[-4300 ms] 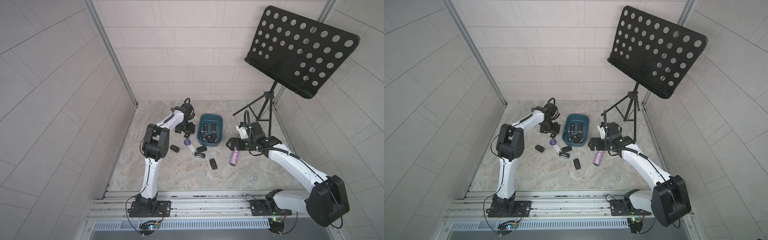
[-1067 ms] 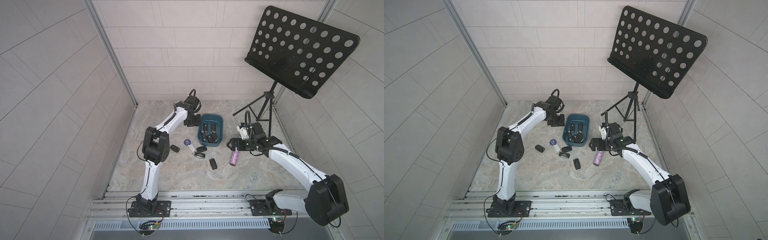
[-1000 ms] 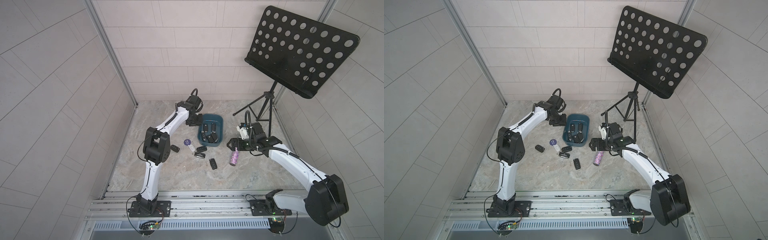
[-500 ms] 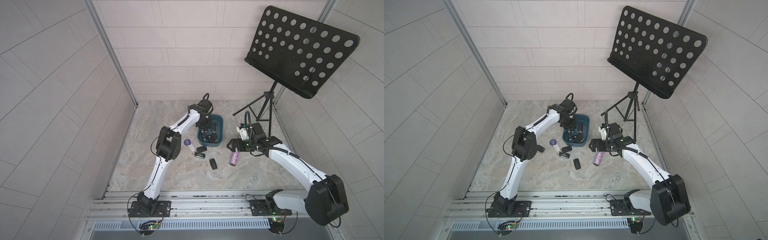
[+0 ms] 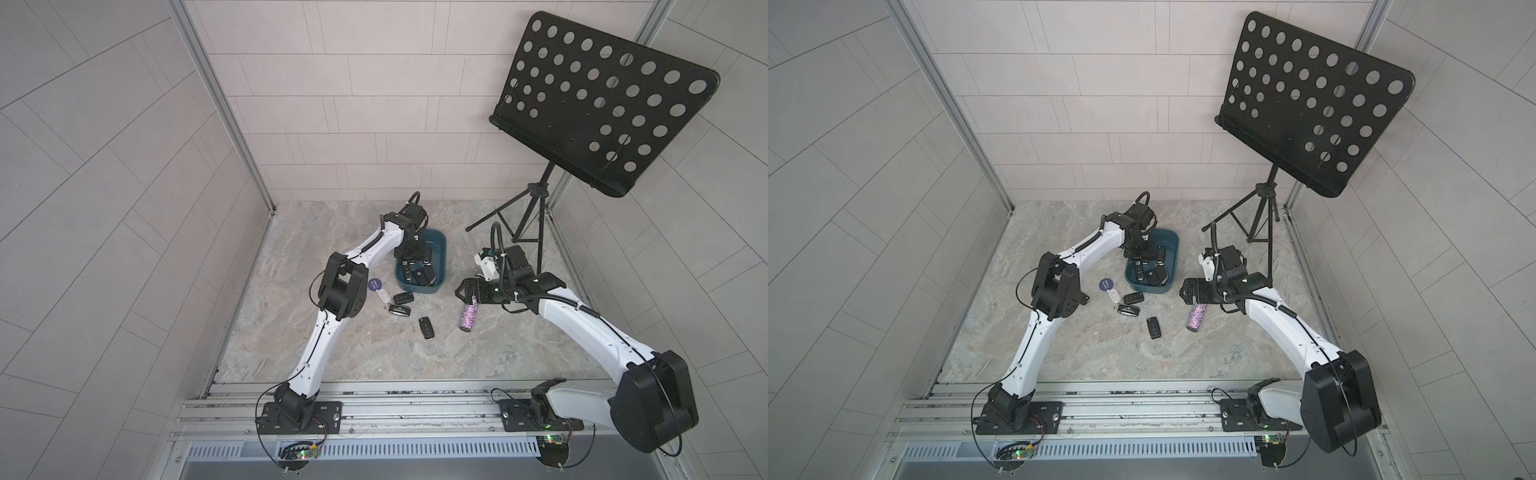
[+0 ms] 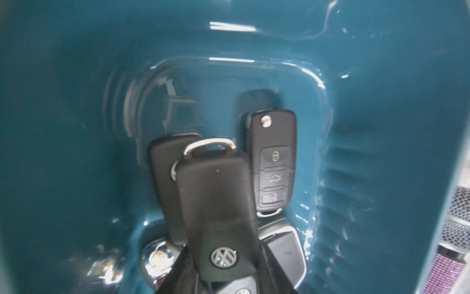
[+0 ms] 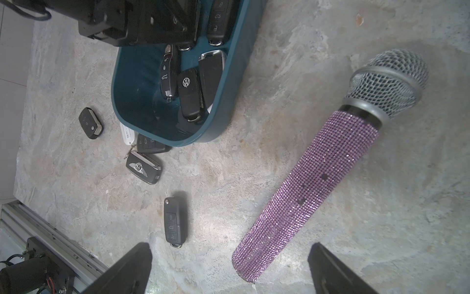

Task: Place the car key into the storage box
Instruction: Place the car key in the storage box.

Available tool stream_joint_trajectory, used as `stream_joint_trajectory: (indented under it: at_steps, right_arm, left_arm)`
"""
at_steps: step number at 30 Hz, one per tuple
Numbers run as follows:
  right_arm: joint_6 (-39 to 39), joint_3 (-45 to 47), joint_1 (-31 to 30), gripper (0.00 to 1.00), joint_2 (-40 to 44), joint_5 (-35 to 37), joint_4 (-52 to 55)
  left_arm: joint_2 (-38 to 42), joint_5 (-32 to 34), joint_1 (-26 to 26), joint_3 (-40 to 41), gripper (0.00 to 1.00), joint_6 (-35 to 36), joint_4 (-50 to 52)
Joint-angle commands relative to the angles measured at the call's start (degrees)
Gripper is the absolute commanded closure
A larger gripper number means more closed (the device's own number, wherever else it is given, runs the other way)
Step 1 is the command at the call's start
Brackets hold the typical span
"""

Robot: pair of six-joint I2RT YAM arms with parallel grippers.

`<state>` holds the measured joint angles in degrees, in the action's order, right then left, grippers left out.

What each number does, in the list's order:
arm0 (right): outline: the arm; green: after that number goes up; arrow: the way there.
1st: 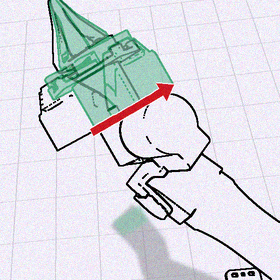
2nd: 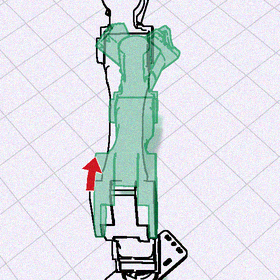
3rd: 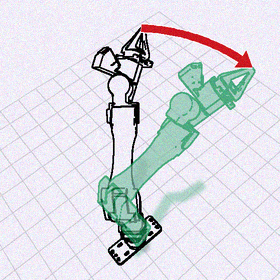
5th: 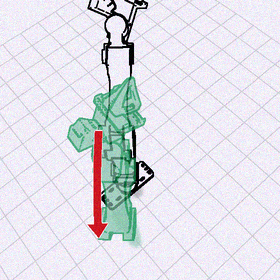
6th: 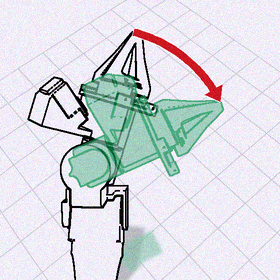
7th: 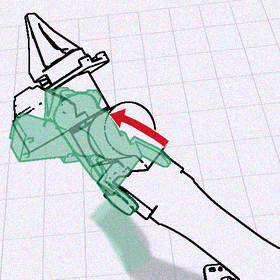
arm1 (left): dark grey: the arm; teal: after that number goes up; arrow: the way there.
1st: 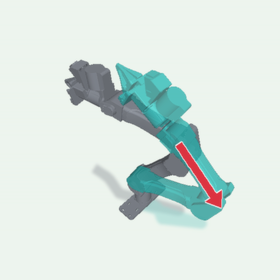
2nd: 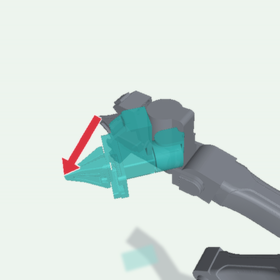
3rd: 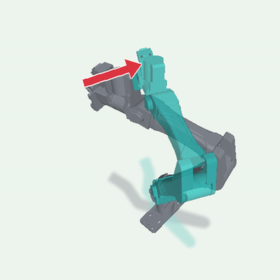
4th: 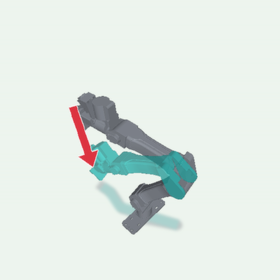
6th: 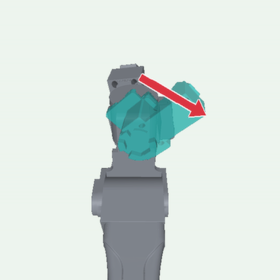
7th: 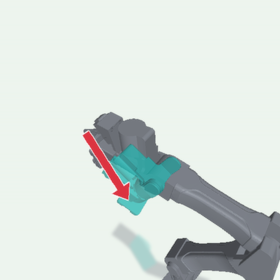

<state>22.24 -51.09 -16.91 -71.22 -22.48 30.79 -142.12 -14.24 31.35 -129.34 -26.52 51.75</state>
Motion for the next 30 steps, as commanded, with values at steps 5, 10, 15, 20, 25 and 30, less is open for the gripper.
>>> stream_joint_trajectory:
  at_steps: [5, 10, 15, 20, 25, 30]
  right_arm:
    - [-0.88, -0.31, 0.22, 0.00, 1.69, 1.37, 1.84]
    - [-0.67, -0.22, 0.22, 0.00, 2.16, 1.73, 1.93]
    - [-0.69, -0.44, 0.31, 0.00, 1.92, 1.76, 1.86]
    - [0.25, -1.52, 0.48, 0.00, 1.06, 2.84, 1.81]
    - [2.61, -4.26, 0.65, 0.01, -1.49, 3.07, 0.50]
    - [4.45, -7.24, 0.72, 0.02, -6.39, 2.90, -0.60]
  left_arm:
    - [-2.21, -0.48, 1.03, -1.86, 0.64, -1.49, -0.35]
    - [-2.38, -0.09, 1.03, -1.97, 0.52, -1.78, -0.39]
    - [-1.59, -0.77, 0.99, -2.13, 0.42, -1.95, -0.37]
    - [1.44, -0.70, 0.99, -2.32, 0.37, -1.69, -0.10]
    - [6.74, 0.99, 1.04, -2.04, 0.33, -0.50, 1.62]
    - [13.38, 4.27, -0.07, 0.68, 0.28, 1.31, 3.91]
